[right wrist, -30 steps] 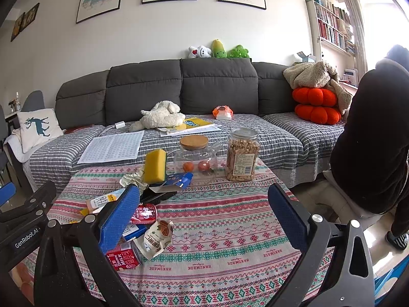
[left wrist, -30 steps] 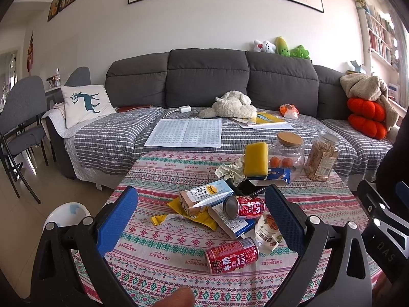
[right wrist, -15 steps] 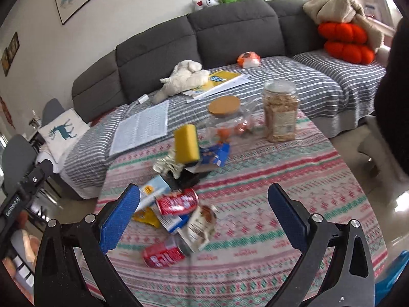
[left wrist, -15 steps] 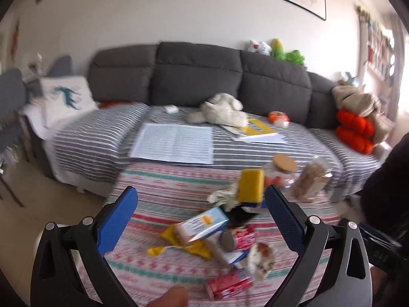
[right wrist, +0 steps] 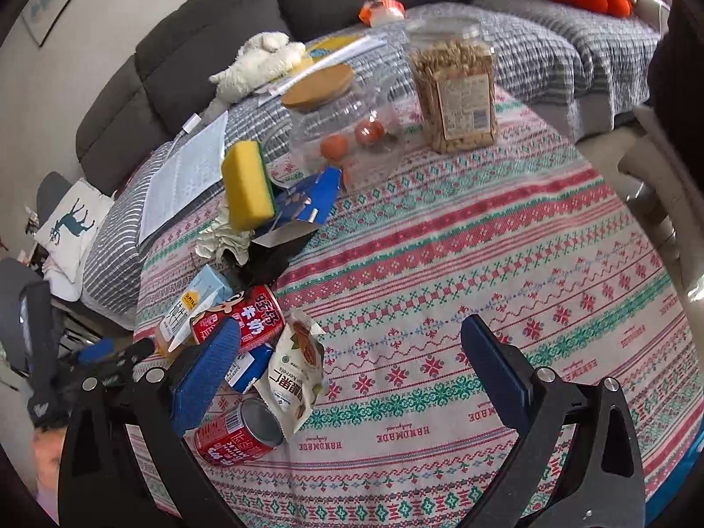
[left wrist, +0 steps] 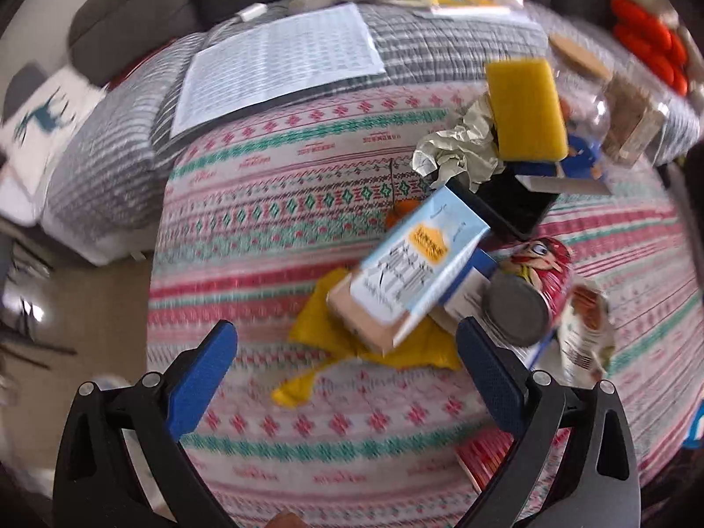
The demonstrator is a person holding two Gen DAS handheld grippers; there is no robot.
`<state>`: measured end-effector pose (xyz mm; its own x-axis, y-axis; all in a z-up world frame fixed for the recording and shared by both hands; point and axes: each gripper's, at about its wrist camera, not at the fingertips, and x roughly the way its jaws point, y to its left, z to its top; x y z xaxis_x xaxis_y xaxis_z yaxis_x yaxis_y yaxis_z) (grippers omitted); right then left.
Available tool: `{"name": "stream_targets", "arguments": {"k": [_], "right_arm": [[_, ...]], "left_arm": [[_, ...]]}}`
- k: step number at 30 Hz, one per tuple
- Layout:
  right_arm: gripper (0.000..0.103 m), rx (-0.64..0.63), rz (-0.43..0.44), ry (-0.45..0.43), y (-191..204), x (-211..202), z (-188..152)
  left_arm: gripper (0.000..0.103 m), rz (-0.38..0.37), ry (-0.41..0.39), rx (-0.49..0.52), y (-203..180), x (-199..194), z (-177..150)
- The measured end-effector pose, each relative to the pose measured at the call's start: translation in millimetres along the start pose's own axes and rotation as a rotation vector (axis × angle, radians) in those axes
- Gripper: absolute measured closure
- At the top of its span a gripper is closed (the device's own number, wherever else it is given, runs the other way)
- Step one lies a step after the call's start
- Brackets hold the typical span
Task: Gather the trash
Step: 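Lower the left tool onto the white-and-blue milk carton and close it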
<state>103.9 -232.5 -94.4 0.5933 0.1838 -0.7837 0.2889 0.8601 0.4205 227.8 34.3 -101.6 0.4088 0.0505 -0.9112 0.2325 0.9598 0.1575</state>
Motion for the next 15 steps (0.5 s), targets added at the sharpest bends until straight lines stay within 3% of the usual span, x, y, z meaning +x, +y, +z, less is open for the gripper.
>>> {"name": "stream_targets", "arguments": {"k": [3,8,10,13,15], "right_arm": [[0.007,0.036,0.035,0.07,-4,15,2],[0.007,0.062,0.067,0.15,-6,34,1],[0.007,0.035,0.08,0.16,1,37,1],[0.007,-0.054,0.094,0.158,16,37,-3],[0.007,-0.069,0.127,0.191,18,42,-6]], "left_arm": [[0.006,0.012,0.045,0.093,-15,14,15],[0.008,0.108,0.117,0.264,-41,48,31],[0.014,0.075,0.129,0.275,-44,54,34],[0.038,-0.012,0.139,0.232,-42,54,37],[0.039,-0.04,0.133,0.214,-39,52,34]]}}
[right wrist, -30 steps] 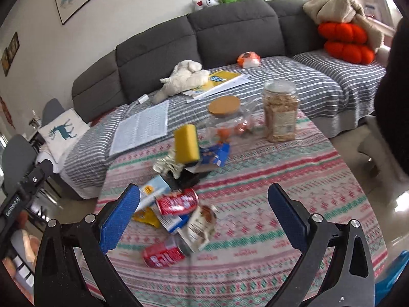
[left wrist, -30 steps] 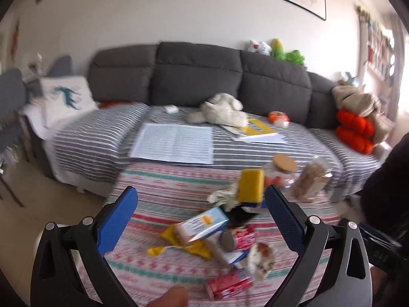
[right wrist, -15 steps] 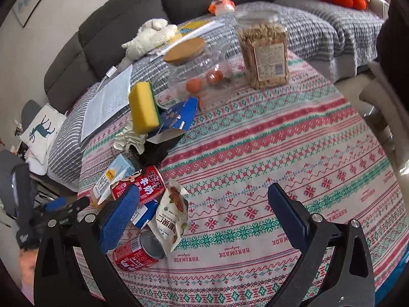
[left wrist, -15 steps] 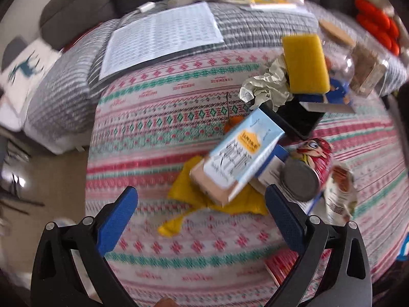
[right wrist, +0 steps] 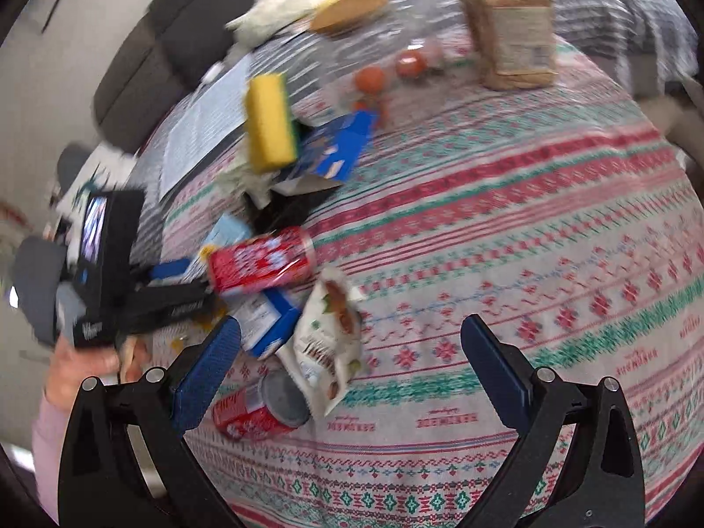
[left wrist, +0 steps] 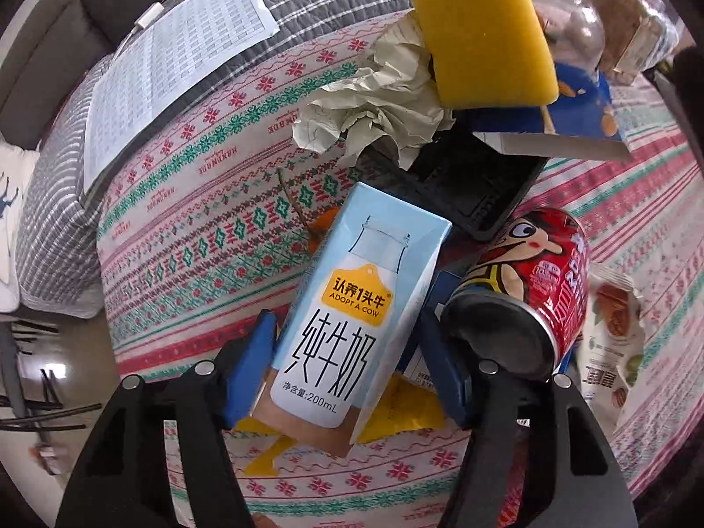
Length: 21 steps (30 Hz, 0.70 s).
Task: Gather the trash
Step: 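Lower the left tool onto the white-and-blue milk carton and close it, then lift the carton with the left tool toward the white bin while the right tool grasps a white wrapper strip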
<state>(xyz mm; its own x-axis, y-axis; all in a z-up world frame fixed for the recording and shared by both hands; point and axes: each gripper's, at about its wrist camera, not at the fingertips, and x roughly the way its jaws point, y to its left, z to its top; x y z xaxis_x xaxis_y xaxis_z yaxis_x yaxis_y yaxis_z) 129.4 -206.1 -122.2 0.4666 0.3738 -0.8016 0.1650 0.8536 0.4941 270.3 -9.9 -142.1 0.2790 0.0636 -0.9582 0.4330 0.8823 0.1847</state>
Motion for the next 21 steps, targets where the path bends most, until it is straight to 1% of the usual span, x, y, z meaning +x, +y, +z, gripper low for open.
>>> {"name": "stream_targets", "arguments": {"k": [2,4,7,10,14,16,18,20,21], "right_arm": [[0.007,0.026,0.009,0.028,-4,6,-1],[0.007,0.061,-0.015,0.044,-11,13,-1],[0.007,0.088,-0.039,0.049,-16,20,-1],[0.007,0.109,-0.047,0.058,-21,29,-4],[0.007,0.157,-0.025,0.079,-28,43,-6],[0.01,0.177,-0.017,0.083,-31,48,-7],[0.011,0.191,-0.005,0.081,-34,53,-6],[0.012,0.174,-0.001,0.054,-31,53,-6],[0.015,0.164,0.003,0.049,-29,54,-6]], "left_arm": [[0.04,-0.019,-0.016,-0.011,3,-3,-8],[0.041,-0.035,-0.033,-0.038,8,-6,-16],[0.042,-0.084,-0.075,-0.098,18,-15,-34],[0.042,-0.143,-0.135,-0.188,33,-31,-54],[0.042,-0.275,-0.254,-0.371,64,-65,-90],[0.042,-0.324,-0.32,-0.44,69,-85,-110],[0.042,-0.351,-0.379,-0.483,78,-95,-127],[0.042,-0.379,-0.43,-0.522,84,-105,-146],[0.042,-0.384,-0.439,-0.536,87,-106,-151]]}}
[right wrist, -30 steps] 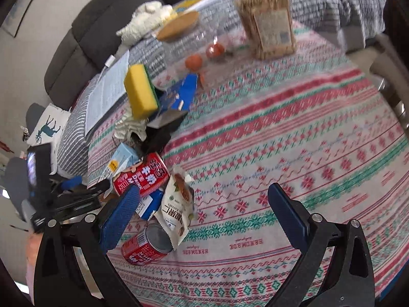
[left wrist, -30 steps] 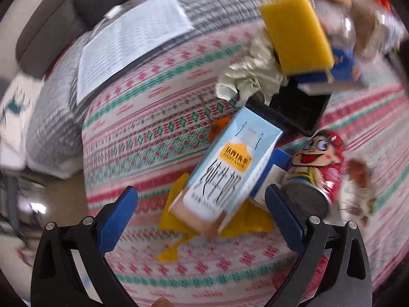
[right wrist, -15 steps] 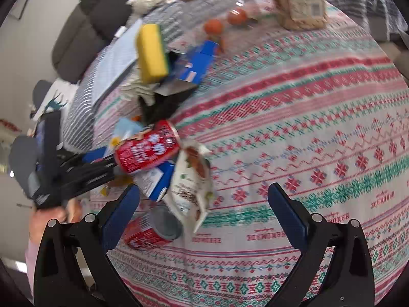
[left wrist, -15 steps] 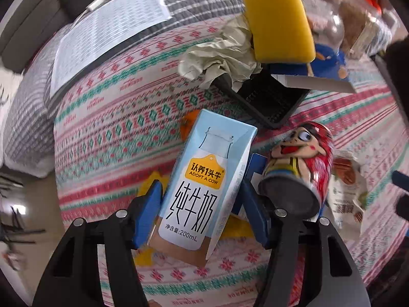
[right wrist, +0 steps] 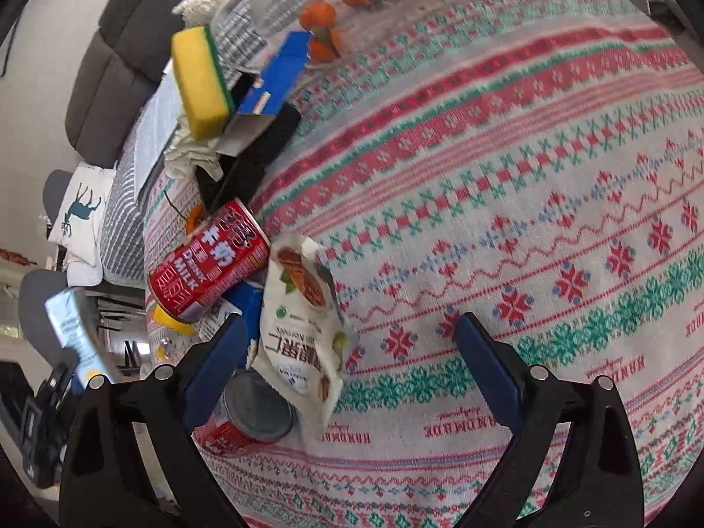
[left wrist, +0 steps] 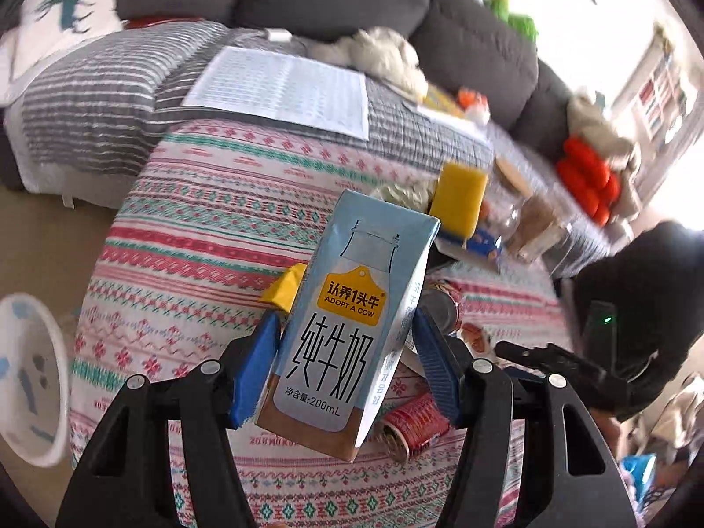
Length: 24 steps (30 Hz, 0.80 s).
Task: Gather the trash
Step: 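Lift the carton with the left tool toward the white bin while the right tool grasps a white wrapper strip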
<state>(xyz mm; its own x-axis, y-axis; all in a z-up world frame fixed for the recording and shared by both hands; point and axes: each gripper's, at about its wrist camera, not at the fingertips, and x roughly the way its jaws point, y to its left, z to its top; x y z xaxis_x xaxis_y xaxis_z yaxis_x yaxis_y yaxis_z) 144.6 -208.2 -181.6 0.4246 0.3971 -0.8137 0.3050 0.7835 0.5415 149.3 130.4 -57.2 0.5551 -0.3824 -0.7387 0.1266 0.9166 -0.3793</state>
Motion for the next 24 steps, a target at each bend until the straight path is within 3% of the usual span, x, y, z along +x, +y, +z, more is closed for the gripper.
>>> {"name": "stream_targets", "arguments": {"k": [3,6,8,10,24], "right_arm": [[0.023,-0.036,0.0,-0.005,9,4,-3],[0.038,-0.106,-0.032,-0.001,21,12,-9],[0.054,-0.168,-0.088,-0.017,29,15,-14],[0.092,-0.2,-0.09,-0.006,33,19,-17],[0.098,-0.313,-0.067,-0.157,44,-25,-28]], "left_arm": [[0.042,0.002,-0.042,-0.004,8,-13,-2],[0.042,0.01,-0.067,0.007,15,-19,-2],[0.042,0.012,-0.068,0.006,19,-23,-5],[0.042,0.024,-0.071,0.013,22,-24,-7],[0.042,0.023,-0.114,0.01,29,-38,-11]]}}
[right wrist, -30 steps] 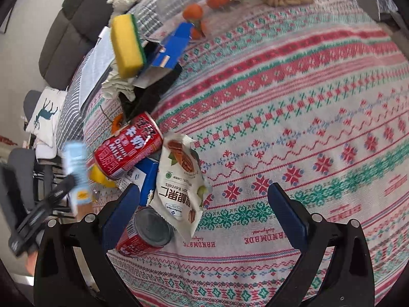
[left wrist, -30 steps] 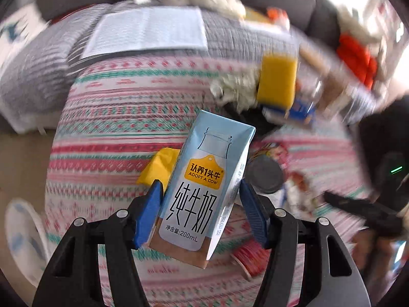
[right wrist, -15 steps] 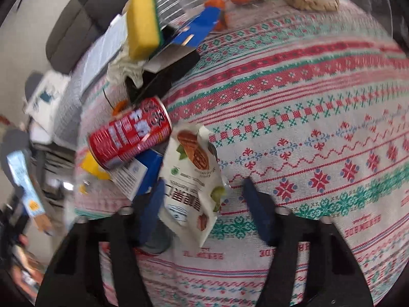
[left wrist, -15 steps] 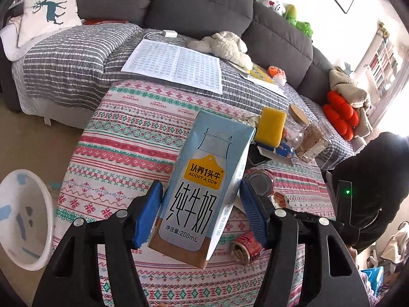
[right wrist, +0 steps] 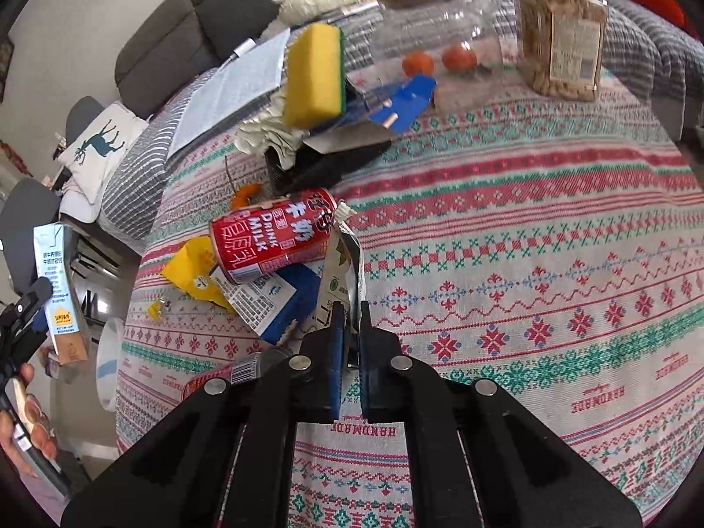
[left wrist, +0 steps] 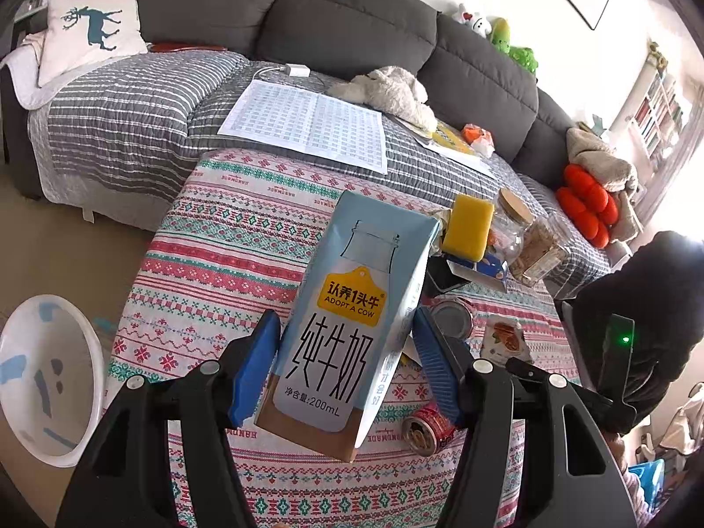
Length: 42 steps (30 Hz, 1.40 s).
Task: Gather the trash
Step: 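Lift the carton with the left tool toward the white bin while the right tool grasps a white wrapper strip, then open the left tool over the bin while the right tool drops the strip in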
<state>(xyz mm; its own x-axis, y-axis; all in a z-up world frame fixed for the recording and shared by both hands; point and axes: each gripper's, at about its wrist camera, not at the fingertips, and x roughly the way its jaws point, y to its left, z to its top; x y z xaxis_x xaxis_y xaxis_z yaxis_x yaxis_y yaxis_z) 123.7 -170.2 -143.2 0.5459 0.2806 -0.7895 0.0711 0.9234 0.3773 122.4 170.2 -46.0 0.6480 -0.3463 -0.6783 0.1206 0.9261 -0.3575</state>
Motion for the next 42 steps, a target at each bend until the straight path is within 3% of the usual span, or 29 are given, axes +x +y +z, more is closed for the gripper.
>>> {"name": "stream_targets", "arguments": {"k": [16,19,22,31,36,42], "right_arm": [[0.098,-0.118,0.012,-0.229,33,-47,4],[0.098,-0.153,0.025,-0.268,46,-53,1],[0.098,-0.191,0.054,-0.292,64,-56,-1],[0.098,-0.327,0.108,-0.312,125,-51,-16],[0.098,-0.4,0.152,-0.307,164,-47,-28],[0.098,-0.493,0.191,-0.293,211,-43,-47]], "left_arm": [[0.041,0.069,-0.081,-0.081,23,-21,4],[0.041,0.128,-0.126,-0.117,36,-35,4],[0.041,0.233,-0.162,-0.148,54,-49,2],[0.041,0.436,-0.133,-0.313,135,-76,-14],[0.041,0.501,-0.117,-0.402,178,-89,-25],[0.041,0.52,-0.083,-0.488,217,-91,-39]]}}
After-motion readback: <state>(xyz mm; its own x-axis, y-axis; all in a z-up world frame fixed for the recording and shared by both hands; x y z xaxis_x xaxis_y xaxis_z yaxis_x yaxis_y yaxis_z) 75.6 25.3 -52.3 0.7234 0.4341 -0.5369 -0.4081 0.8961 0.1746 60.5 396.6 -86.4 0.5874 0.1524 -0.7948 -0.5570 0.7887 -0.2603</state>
